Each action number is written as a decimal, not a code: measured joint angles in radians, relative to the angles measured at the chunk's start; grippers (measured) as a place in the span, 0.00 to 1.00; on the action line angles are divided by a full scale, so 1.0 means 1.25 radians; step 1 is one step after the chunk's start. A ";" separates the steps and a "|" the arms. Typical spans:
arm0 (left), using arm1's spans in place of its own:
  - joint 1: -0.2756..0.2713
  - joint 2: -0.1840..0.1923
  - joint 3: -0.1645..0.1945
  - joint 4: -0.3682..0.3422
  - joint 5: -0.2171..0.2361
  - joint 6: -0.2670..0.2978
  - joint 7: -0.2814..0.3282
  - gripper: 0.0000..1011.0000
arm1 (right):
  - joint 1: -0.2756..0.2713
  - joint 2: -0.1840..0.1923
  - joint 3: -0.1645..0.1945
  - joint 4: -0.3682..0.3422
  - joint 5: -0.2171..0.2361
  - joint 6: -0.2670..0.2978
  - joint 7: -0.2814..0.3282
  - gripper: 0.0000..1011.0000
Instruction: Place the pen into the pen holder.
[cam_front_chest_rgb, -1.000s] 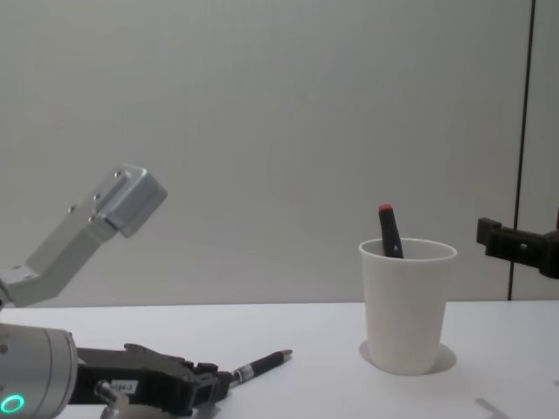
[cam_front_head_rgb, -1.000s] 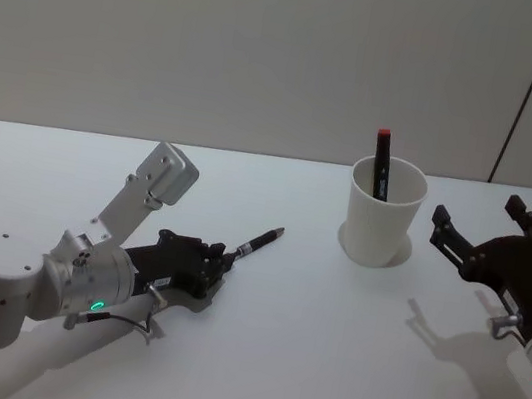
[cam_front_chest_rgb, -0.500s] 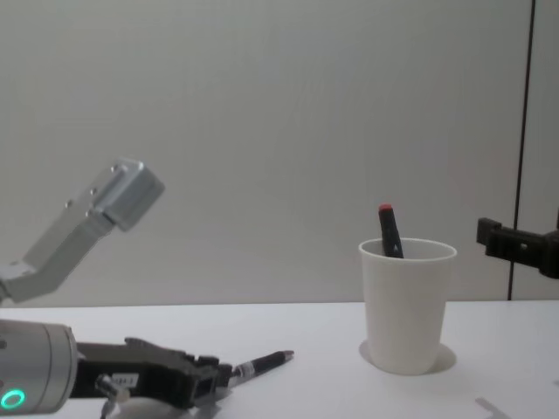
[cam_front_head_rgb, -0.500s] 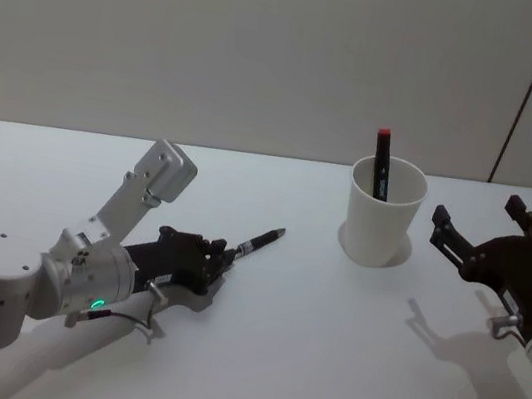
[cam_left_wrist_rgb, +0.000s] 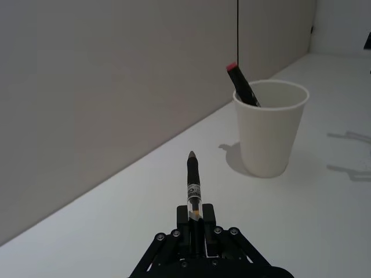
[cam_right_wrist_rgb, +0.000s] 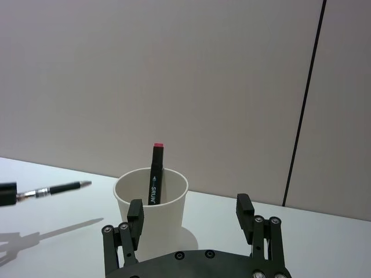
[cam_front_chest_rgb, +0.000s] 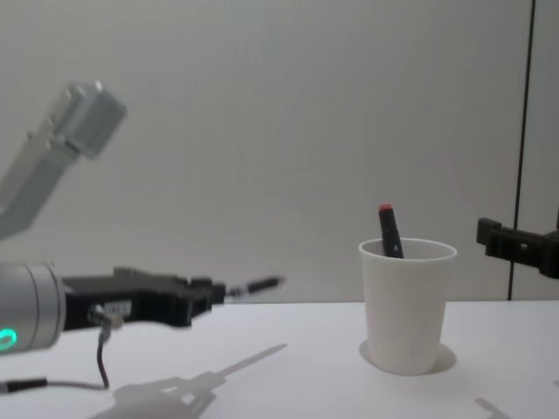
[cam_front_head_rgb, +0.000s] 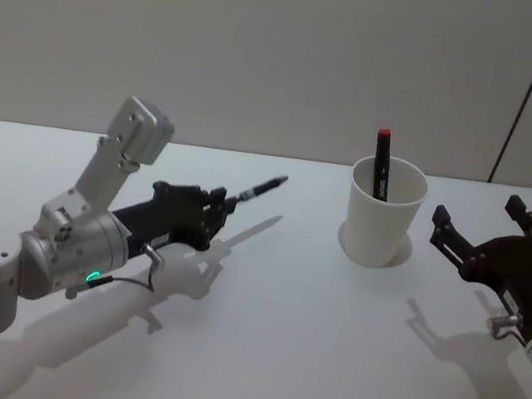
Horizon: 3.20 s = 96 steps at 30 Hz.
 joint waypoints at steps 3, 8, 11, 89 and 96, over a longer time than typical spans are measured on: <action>0.004 0.005 -0.005 -0.012 -0.009 -0.017 0.010 0.14 | 0.000 0.000 0.000 0.000 0.000 0.000 0.000 0.99; 0.017 0.015 -0.015 -0.042 -0.031 -0.062 0.035 0.14 | 0.000 0.000 0.000 0.000 0.000 0.000 0.000 0.99; 0.025 0.020 -0.020 -0.058 -0.044 -0.090 0.048 0.14 | 0.000 0.000 0.000 0.000 0.000 0.000 0.000 0.99; 0.031 -0.084 0.055 -0.080 -0.133 -0.287 -0.164 0.14 | 0.000 0.000 0.000 0.000 0.000 0.000 0.000 0.99; 0.027 -0.088 0.058 -0.073 -0.119 -0.285 -0.160 0.14 | 0.000 0.000 0.000 0.000 0.000 0.000 0.001 0.99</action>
